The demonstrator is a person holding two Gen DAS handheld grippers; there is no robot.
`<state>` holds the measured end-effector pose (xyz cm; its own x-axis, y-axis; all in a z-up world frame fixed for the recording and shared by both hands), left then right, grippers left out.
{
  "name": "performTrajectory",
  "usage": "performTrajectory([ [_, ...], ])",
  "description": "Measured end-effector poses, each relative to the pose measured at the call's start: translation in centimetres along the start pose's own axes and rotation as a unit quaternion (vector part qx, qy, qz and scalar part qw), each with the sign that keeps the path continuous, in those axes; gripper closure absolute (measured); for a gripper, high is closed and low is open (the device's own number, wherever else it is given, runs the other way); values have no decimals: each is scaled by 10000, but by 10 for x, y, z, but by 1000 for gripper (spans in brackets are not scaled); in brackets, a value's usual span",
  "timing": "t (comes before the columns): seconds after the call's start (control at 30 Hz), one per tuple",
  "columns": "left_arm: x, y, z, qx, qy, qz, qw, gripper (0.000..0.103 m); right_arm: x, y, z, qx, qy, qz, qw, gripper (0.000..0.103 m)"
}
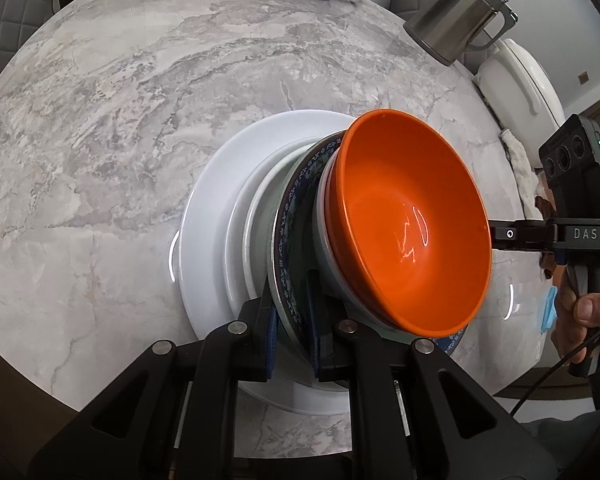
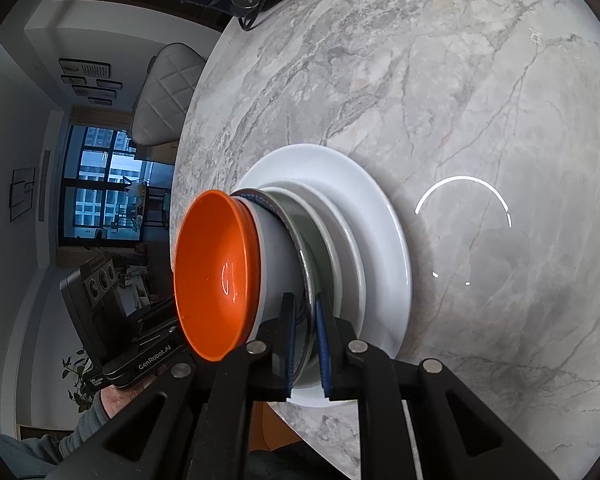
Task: Organize plates and bowls
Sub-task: 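Lift the nested bowl stack with both grippers and carry it over the plate stack, then lower the bowl stack onto the plates and open both grippers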
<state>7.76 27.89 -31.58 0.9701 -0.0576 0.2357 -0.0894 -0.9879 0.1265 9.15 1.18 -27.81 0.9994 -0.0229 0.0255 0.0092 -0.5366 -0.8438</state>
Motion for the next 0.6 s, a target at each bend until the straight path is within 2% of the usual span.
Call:
performTrajectory([
  [0.17, 2, 2, 0, 33, 56, 32, 10000, 92, -3, 1, 0, -55, 58, -39, 10000, 90],
  [0.33, 1, 0, -1, 54, 144, -19, 9999, 90, -8, -1, 3, -283, 80, -199, 9994, 90],
  [0.6, -5, 1, -6, 129, 222, 102, 9996, 89, -14, 0, -3, -441, 300, -188, 9984, 78],
])
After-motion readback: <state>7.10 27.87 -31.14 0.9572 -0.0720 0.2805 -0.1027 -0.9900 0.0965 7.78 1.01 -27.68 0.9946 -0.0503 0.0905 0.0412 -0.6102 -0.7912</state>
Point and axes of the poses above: each gripper's, at about its wrist camera, not at the fingertips, and z roughly the way its jaws point, y to its right, x to its top, the point moved 2 cm from there along z, roughly the way its jaws point, and after that the axes turned 12 degrees about x, right-handed, at the moved point
